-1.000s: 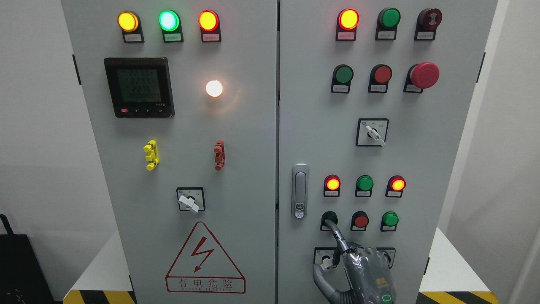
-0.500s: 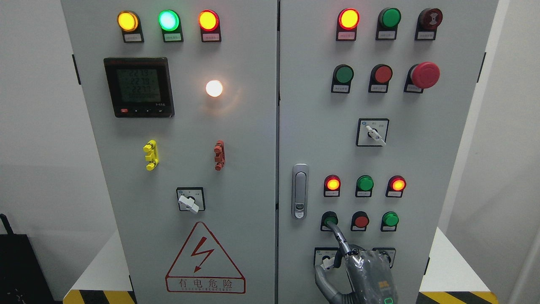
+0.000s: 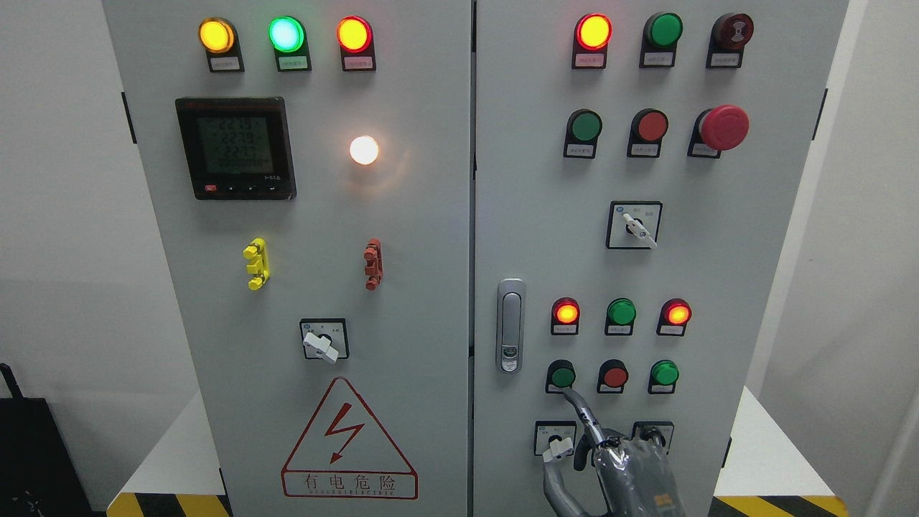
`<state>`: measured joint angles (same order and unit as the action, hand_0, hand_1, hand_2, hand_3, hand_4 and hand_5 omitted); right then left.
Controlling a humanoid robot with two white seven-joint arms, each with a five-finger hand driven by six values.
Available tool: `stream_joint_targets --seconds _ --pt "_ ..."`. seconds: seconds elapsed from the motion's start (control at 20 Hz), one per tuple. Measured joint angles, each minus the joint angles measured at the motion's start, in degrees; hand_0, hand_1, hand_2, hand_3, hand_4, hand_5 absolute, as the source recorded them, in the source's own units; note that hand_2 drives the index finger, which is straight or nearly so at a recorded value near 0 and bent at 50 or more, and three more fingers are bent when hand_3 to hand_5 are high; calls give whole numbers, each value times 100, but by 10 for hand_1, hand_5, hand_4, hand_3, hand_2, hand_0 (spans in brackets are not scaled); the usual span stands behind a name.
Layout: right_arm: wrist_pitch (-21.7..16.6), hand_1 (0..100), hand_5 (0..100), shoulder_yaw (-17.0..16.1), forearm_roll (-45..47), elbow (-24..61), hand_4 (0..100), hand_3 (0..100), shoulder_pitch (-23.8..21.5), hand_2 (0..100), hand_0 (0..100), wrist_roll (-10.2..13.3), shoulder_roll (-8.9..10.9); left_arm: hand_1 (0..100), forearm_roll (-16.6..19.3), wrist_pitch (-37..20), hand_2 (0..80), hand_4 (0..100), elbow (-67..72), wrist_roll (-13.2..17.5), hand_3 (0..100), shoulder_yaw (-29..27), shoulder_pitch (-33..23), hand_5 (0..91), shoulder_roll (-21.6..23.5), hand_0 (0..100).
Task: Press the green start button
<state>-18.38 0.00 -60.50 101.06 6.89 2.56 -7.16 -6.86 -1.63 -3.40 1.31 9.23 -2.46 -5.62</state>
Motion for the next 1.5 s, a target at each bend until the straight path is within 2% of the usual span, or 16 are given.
stream_joint_targets --seconds 0.25,0.4,0.5,0.55,0.65,0.75,0.85,0.95,1.25,1.5 --pt "-12 311 439 -1 708 292 505 491 -346 0 738 -198 4 556 0 0 0 0 0 0 0 0 0 0 0 120" --pt "-14 267 286 48 1254 437 313 332 -491 0 691 -279 7 556 0 0 0 0 0 0 0 0 0 0 0 120" --pt "-7 247 184 97 1645 513 194 218 -547 0 591 -399 9 556 0 0 0 0 0 0 0 0 0 0 0 120" --pt "-2 229 129 122 1821 552 154 178 -572 0 574 -442 10 556 0 0 0 0 0 0 0 0 0 0 0 120" --pt "13 176 9 168 2196 611 52 119 -607 0 475 -484 12 556 0 0 0 0 0 0 0 0 0 0 0 120" --pt "33 149 0 226 2613 661 0 55 -697 0 354 -576 14 556 0 0 0 0 0 0 0 0 0 0 0 120" --pt "50 126 0 296 3036 705 0 0 -808 0 257 -746 16 556 0 0 0 0 0 0 0 0 0 0 0 120" --pt "67 97 0 351 3388 742 0 0 -894 0 175 -851 19 556 0 0 0 0 0 0 0 0 0 0 0 120" --pt "223 13 0 479 4340 811 0 0 -1037 0 47 -939 34 556 0 0 0 0 0 0 0 0 0 0 0 120" --pt "425 0 0 541 4931 836 0 0 -1076 0 7 -955 48 556 0 0 0 0 1 0 0 0 0 0 0 120"
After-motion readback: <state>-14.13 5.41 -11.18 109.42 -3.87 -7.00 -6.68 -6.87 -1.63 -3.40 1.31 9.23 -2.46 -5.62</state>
